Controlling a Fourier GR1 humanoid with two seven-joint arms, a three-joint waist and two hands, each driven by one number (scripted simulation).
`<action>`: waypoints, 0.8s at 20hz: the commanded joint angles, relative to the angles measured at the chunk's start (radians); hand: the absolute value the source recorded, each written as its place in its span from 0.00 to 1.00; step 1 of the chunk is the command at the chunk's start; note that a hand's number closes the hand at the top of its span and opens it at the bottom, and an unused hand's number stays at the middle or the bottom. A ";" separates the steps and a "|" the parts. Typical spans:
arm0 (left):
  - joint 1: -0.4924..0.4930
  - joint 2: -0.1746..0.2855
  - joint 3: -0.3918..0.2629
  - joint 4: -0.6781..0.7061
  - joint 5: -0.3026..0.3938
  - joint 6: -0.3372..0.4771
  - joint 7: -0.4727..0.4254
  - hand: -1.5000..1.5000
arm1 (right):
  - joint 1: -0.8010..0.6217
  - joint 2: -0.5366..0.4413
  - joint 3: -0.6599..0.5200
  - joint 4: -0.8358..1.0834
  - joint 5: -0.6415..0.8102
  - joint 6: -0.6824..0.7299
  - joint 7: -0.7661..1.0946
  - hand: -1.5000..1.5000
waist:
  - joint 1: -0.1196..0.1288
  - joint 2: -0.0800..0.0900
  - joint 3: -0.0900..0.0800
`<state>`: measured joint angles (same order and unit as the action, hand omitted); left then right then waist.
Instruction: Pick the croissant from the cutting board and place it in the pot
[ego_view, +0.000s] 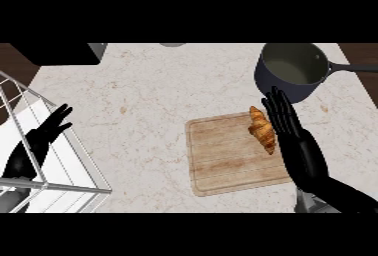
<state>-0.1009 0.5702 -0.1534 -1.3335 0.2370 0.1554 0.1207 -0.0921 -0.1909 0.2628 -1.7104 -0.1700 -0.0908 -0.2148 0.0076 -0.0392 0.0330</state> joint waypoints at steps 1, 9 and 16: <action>0.055 0.004 0.015 -0.072 -0.022 0.032 -0.034 0.50 | 0.056 -0.019 -0.050 0.035 -0.009 -0.018 0.016 1.00 | 0.002 0.035 -0.032; 0.113 0.133 0.037 0.192 0.083 -0.173 -0.536 0.50 | 0.177 -0.315 -0.291 0.214 0.316 -0.327 0.101 0.00 | -0.002 0.051 -0.040; 0.082 0.057 -0.024 0.065 0.092 0.043 -0.282 0.50 | 0.199 -0.248 -0.211 0.149 0.444 -0.437 0.140 0.00 | -0.006 0.037 -0.033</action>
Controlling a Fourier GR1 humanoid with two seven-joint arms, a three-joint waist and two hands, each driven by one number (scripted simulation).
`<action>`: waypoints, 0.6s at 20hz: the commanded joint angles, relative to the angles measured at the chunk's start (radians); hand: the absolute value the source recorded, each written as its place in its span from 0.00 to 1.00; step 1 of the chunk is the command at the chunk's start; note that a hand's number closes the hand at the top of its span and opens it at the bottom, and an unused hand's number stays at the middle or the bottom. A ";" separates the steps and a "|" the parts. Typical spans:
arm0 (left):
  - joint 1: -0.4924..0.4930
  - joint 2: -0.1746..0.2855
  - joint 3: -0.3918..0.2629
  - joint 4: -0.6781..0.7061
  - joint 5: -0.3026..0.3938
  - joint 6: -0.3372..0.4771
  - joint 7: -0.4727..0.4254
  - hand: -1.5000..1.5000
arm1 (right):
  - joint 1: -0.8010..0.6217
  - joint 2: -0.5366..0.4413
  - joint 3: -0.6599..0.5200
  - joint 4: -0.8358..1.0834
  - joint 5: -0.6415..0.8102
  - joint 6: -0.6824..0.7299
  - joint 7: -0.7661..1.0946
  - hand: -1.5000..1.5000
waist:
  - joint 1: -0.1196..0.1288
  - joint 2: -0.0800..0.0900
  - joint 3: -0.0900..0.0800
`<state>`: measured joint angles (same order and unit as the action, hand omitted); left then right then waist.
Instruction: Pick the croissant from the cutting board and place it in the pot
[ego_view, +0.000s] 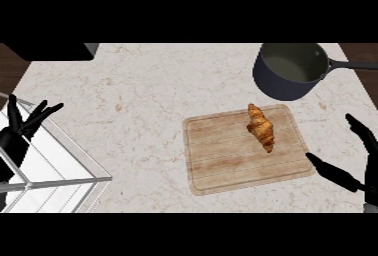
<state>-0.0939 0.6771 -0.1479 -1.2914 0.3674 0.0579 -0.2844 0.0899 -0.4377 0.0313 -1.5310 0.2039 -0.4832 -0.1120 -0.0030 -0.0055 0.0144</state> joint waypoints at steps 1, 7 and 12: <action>0.040 -0.062 -0.034 -0.020 -0.036 0.178 0.197 0.50 | -0.007 -0.023 0.016 -0.016 0.077 -0.025 0.069 0.00 | 0.011 0.003 -0.013; -0.015 -0.070 -0.057 -0.062 -0.075 0.204 0.305 0.50 | -0.109 -0.145 0.102 -0.111 0.172 0.178 0.457 0.00 | 0.036 0.000 -0.016; -0.015 -0.101 -0.068 -0.048 -0.117 0.220 0.288 0.50 | -0.329 -0.175 0.158 -0.099 0.125 0.413 0.701 0.00 | 0.048 0.005 -0.016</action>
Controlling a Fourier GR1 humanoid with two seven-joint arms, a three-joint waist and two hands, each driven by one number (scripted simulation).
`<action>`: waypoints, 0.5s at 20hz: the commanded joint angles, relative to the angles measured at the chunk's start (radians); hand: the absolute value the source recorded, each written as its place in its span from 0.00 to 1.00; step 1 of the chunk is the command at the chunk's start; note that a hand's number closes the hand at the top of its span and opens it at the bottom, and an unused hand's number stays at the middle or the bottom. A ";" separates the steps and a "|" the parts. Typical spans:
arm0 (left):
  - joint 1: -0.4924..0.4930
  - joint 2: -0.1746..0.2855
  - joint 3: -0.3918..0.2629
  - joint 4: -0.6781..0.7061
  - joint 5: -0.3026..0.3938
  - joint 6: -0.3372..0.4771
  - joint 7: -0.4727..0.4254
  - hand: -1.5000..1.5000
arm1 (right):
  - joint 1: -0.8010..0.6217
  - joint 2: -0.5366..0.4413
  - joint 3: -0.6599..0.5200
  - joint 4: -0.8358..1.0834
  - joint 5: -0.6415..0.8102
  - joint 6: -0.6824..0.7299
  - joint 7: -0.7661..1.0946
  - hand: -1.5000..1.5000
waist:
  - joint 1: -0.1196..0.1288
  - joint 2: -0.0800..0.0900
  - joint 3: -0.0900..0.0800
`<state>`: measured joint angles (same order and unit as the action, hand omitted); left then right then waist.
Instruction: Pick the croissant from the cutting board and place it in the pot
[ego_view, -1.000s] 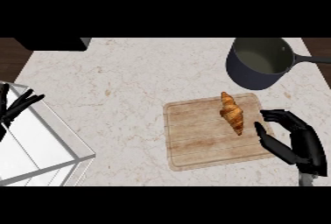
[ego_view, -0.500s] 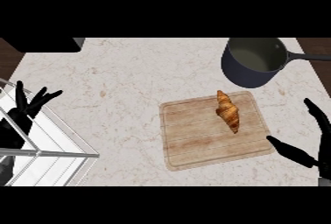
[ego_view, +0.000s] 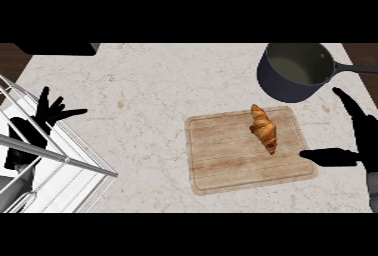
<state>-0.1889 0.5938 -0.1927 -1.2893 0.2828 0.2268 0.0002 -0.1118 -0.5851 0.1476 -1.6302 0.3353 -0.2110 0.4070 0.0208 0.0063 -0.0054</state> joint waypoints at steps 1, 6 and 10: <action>0.058 -0.023 -0.024 -0.055 -0.035 0.061 0.035 0.50 | -0.134 -0.039 0.074 -0.007 -0.005 0.193 0.223 0.00 | 0.022 -0.008 0.003; 0.061 -0.026 -0.013 -0.041 -0.036 0.033 0.013 0.50 | -0.267 -0.020 0.150 0.111 -0.061 0.410 0.393 0.00 | 0.035 -0.004 0.004; 0.092 -0.030 -0.015 -0.087 -0.041 0.056 0.046 0.50 | -0.380 0.044 0.155 0.242 -0.125 0.522 0.452 0.00 | 0.031 -0.005 0.006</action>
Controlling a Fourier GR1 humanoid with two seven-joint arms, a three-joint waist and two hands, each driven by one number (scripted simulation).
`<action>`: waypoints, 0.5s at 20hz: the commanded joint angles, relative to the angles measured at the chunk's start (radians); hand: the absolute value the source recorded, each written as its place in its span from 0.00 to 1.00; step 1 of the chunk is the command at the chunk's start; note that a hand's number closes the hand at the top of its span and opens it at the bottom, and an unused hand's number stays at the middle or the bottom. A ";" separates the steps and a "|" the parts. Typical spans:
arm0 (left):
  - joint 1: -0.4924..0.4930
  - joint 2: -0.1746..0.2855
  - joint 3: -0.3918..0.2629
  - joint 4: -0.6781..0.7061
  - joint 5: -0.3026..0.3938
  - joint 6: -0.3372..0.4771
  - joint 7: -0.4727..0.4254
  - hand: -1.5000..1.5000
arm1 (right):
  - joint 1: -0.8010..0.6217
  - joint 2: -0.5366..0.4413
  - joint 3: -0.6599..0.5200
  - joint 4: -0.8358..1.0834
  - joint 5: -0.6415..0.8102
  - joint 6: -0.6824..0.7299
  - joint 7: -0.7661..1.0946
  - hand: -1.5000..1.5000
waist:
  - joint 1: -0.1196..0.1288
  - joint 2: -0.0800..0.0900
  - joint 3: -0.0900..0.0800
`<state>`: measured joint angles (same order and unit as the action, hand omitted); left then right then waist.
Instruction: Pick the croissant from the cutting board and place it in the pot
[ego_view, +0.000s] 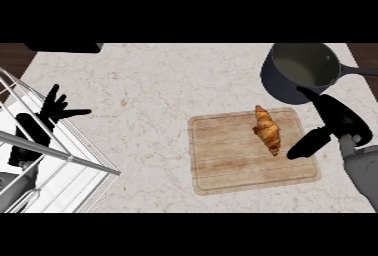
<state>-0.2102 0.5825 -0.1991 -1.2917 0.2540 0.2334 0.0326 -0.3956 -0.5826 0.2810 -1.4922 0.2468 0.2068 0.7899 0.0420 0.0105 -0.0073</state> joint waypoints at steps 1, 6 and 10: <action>0.111 -0.010 -0.005 -0.060 -0.021 0.038 0.004 0.50 | -0.139 0.067 0.023 0.093 -0.056 0.137 0.139 0.00 | 0.000 -0.010 0.007; 0.182 -0.034 -0.004 -0.154 -0.044 0.085 0.017 0.50 | -0.204 0.145 0.029 0.142 -0.056 0.182 0.211 0.00 | -0.011 -0.014 0.007; 0.146 -0.028 0.033 -0.128 -0.040 0.047 0.028 0.50 | -0.257 0.178 0.019 0.268 -0.002 0.210 0.167 0.00 | -0.024 -0.011 0.007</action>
<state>-0.1665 0.5890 -0.1678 -1.3304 0.2397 0.2351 0.0587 -0.5973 -0.4426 0.3023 -1.2849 0.2246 0.3668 0.9037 0.0146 0.0112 -0.0077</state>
